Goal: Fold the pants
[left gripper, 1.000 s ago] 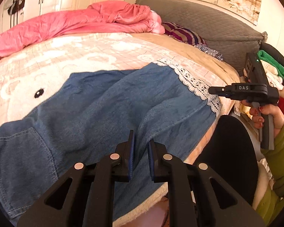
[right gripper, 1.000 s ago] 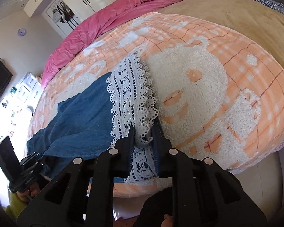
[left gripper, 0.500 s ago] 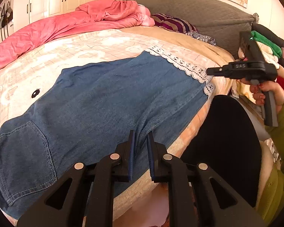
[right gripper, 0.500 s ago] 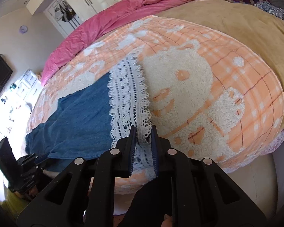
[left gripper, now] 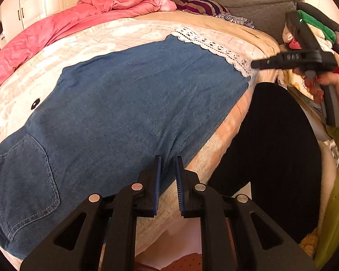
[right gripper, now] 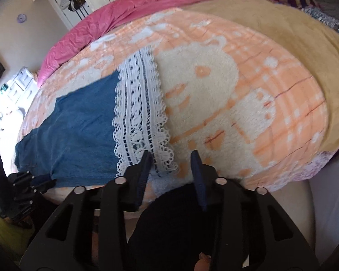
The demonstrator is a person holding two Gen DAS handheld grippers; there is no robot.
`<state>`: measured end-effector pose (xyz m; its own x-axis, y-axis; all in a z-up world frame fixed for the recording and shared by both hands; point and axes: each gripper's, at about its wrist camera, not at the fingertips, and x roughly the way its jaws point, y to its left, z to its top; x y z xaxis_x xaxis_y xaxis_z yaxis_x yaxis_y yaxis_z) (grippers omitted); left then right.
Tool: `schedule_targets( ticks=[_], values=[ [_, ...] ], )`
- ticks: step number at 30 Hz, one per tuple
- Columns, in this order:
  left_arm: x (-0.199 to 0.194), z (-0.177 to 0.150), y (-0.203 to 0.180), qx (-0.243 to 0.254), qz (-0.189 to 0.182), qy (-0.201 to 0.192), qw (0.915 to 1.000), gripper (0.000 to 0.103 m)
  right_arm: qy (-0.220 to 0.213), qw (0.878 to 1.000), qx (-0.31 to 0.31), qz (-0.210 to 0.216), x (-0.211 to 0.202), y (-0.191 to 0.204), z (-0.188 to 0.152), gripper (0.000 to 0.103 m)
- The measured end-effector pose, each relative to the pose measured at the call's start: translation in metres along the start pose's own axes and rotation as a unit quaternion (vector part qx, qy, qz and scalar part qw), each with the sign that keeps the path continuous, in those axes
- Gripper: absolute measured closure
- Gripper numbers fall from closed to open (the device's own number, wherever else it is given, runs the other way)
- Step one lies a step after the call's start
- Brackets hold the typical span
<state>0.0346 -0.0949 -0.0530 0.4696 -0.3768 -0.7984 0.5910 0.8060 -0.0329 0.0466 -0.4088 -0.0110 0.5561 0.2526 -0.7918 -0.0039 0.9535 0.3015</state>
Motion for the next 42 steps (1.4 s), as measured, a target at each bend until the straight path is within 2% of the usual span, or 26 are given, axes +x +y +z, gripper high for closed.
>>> schedule_targets(
  ticks=[3,5,6,8,11,13,15,17,19,21,24,27,29,32,34,36,38,42],
  values=[
    [-0.003,-0.001,0.001,-0.003,-0.006,-0.003,1.0,0.09,-0.032,0.999,-0.019,-0.002,-0.019,0.013,0.008,0.071],
    [-0.006,-0.001,0.002,-0.008,-0.012,-0.004,0.9999,0.089,-0.04,0.998,-0.045,0.016,-0.021,0.033,0.012,0.069],
    [-0.009,-0.001,0.003,-0.015,-0.017,-0.007,0.9997,0.086,-0.038,0.997,-0.062,0.029,-0.019,0.045,0.014,0.065],
    [-0.02,-0.002,0.009,-0.033,-0.028,-0.019,0.9989,0.069,-0.03,0.993,-0.105,0.05,-0.011,0.073,0.011,0.064],
    [-0.049,-0.009,0.028,-0.08,-0.019,-0.047,0.9955,0.059,-0.005,0.982,-0.177,0.067,0.007,0.113,0.0,0.064],
    [-0.069,-0.016,0.044,-0.116,0.01,-0.058,0.9915,0.05,0.011,0.976,-0.202,0.076,0.017,0.127,-0.009,0.064],
    [-0.09,-0.028,0.068,-0.168,0.062,-0.065,0.9816,0.045,0.025,0.968,-0.238,0.077,0.024,0.14,-0.02,0.064],
    [-0.112,-0.039,0.091,-0.21,0.136,-0.069,0.9658,0.041,0.029,0.96,-0.269,0.071,0.026,0.147,-0.027,0.064],
    [-0.122,-0.046,0.108,-0.231,0.194,-0.062,0.9513,0.035,0.03,0.953,-0.294,0.065,0.027,0.152,-0.033,0.064],
    [-0.122,-0.047,0.12,-0.245,0.219,-0.05,0.943,0.035,0.029,0.948,-0.31,0.067,0.027,0.156,-0.037,0.064],
    [-0.108,-0.045,0.136,-0.271,0.215,-0.026,0.9381,0.034,0.035,0.937,-0.344,0.055,0.034,0.172,-0.045,0.064],
    [-0.093,-0.048,0.157,-0.307,0.222,0.01,0.9255,0.034,0.037,0.918,-0.393,0.034,0.042,0.188,-0.055,0.065],
    [-0.088,-0.053,0.17,-0.337,0.222,0.021,0.9147,0.034,0.032,0.908,-0.416,0.023,0.047,0.198,-0.06,0.067],
    [-0.089,-0.062,0.189,-0.37,0.218,0.023,0.9028,0.031,0.028,0.895,-0.444,0.006,0.06,0.209,-0.063,0.076],
    [-0.087,-0.069,0.197,-0.394,0.206,0.028,0.8953,0.028,0.027,0.892,-0.452,-0.004,0.065,0.209,-0.064,0.091],
    [-0.088,-0.074,0.201,-0.405,0.196,0.023,0.8931,0.028,0.032,0.899,-0.436,0.024,0.059,0.203,-0.059,0.101],
    [-0.089,-0.072,0.2,-0.398,0.201,0.019,0.8949,0.028,0.038,0.903,-0.425,0.049,0.05,0.194,-0.056,0.101],
    [-0.088,-0.071,0.199,-0.397,0.202,0.018,0.8951,0.028,0.056,0.894,-0.438,0.068,0.048,0.191,-0.068,0.101]
  ],
)
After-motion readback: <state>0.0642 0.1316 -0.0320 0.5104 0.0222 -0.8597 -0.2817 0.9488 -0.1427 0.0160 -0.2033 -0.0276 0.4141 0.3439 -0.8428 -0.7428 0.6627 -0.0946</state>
